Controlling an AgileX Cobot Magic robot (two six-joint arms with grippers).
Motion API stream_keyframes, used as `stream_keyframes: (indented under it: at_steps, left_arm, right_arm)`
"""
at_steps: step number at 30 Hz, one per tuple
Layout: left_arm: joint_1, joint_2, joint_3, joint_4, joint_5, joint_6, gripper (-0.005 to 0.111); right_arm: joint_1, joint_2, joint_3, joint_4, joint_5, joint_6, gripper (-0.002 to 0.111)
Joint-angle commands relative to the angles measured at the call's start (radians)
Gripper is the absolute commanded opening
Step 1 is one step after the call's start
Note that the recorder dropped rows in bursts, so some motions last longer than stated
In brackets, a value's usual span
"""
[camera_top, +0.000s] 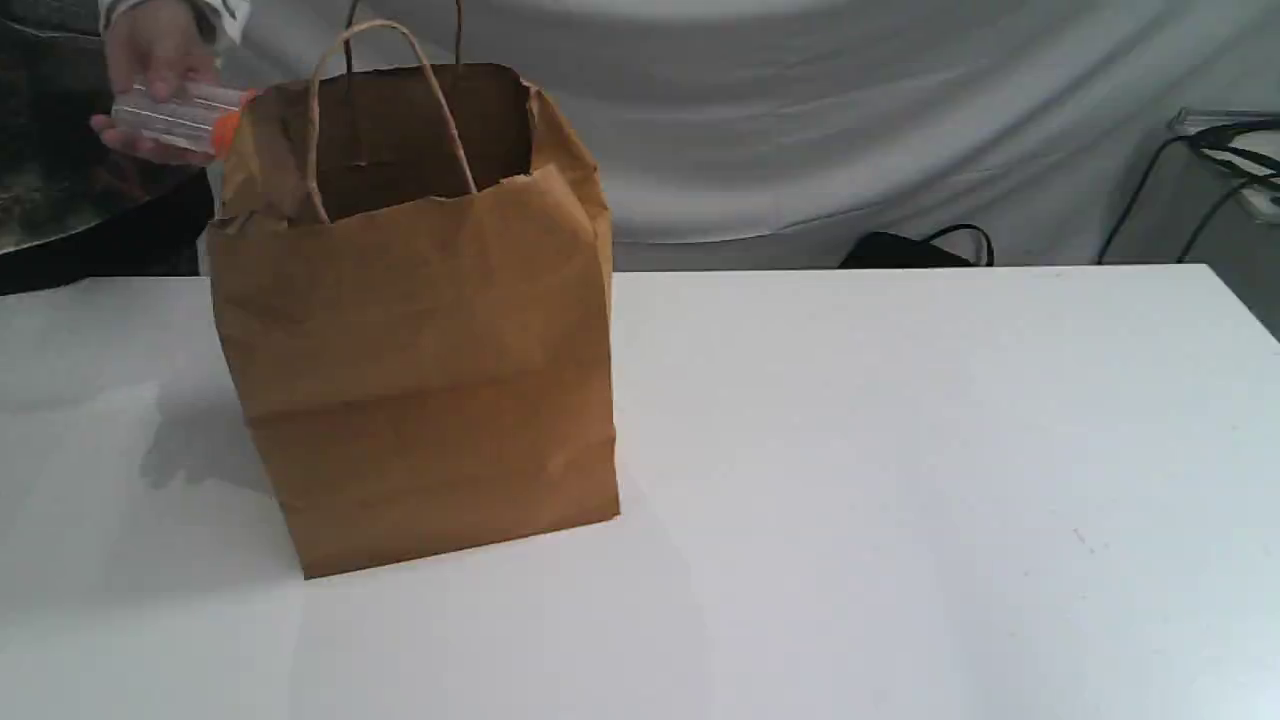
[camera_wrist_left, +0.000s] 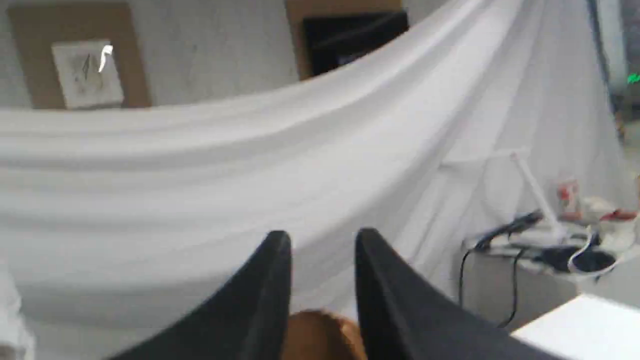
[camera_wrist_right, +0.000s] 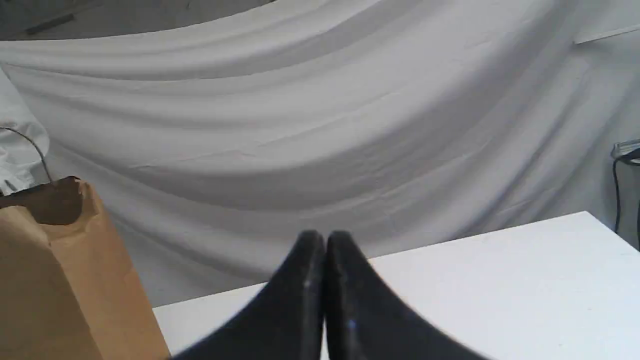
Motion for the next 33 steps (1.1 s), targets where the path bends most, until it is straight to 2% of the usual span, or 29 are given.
stream_keyframes:
  at_steps: [1,3,5,9,11,12,18,21,23,25,27,29,30,31,33]
  left_arm:
    - [0.000,0.145,-0.142,0.007,0.164,-0.056,0.069]
    - [0.000,0.210,-0.229,0.011,0.244,-0.144,0.075]
    - [0.000,0.268,-0.308,0.095,0.294,-0.256,0.074]
    - [0.000,0.381,-0.434,0.512,0.261,-0.640,0.073]
    - [0.000,0.432,-0.492,0.766,0.219,-0.887,0.073]
    - [0.000,0.467,-0.536,0.844,0.185,-1.009,0.073]
    - [0.030,0.585,-0.681,0.844,0.072,-1.151,0.074]
    - [0.037,0.617,-0.705,0.844,0.066,-1.073,0.072]
    - [0.037,0.624,-0.701,0.844,0.066,-0.785,0.063]
    - [0.037,0.619,-0.687,0.844,0.078,-0.506,0.047]
    - [0.034,0.605,-0.676,0.844,0.167,-0.272,0.030]
    - [0.022,0.584,-0.676,0.844,0.354,-0.158,0.014]
    - [0.008,0.568,-0.676,0.844,0.507,-0.120,0.004]
    - [-0.006,0.557,-0.678,0.844,0.679,-0.111,0.000]
    - [-0.020,0.555,-0.694,0.844,0.966,-0.163,0.000]
  right_arm:
    - [0.003,-0.006,0.003,0.006,0.001,0.002,0.000]
    - [0.003,-0.006,0.003,0.008,0.001,0.002,0.000]
    - [0.003,-0.006,0.003,0.008,0.001,0.010,0.000]
    - [0.003,-0.006,0.003,0.008,0.001,0.012,0.000]
    - [0.003,-0.006,0.003,0.008,0.001,0.012,0.000]
    - [0.003,-0.006,0.003,0.008,0.001,0.012,0.000]
    - [0.003,-0.006,0.003,0.008,0.001,0.017,0.000]
    - [0.003,-0.006,0.003,0.008,0.001,0.017,0.000]
    - [0.003,-0.006,0.003,0.008,0.001,0.017,0.000]
    - [0.003,-0.006,0.003,0.008,0.001,0.017,0.000]
    - [0.003,-0.006,0.003,0.008,0.001,0.017,0.000]
    - [0.003,-0.006,0.003,0.008,0.001,0.017,0.000]
    - [0.003,-0.006,0.003,0.008,0.001,0.017,0.000]
    - [0.003,-0.006,0.003,0.008,0.001,0.017,0.000]
    - [0.003,-0.006,0.003,0.008,-0.002,0.017,0.000]
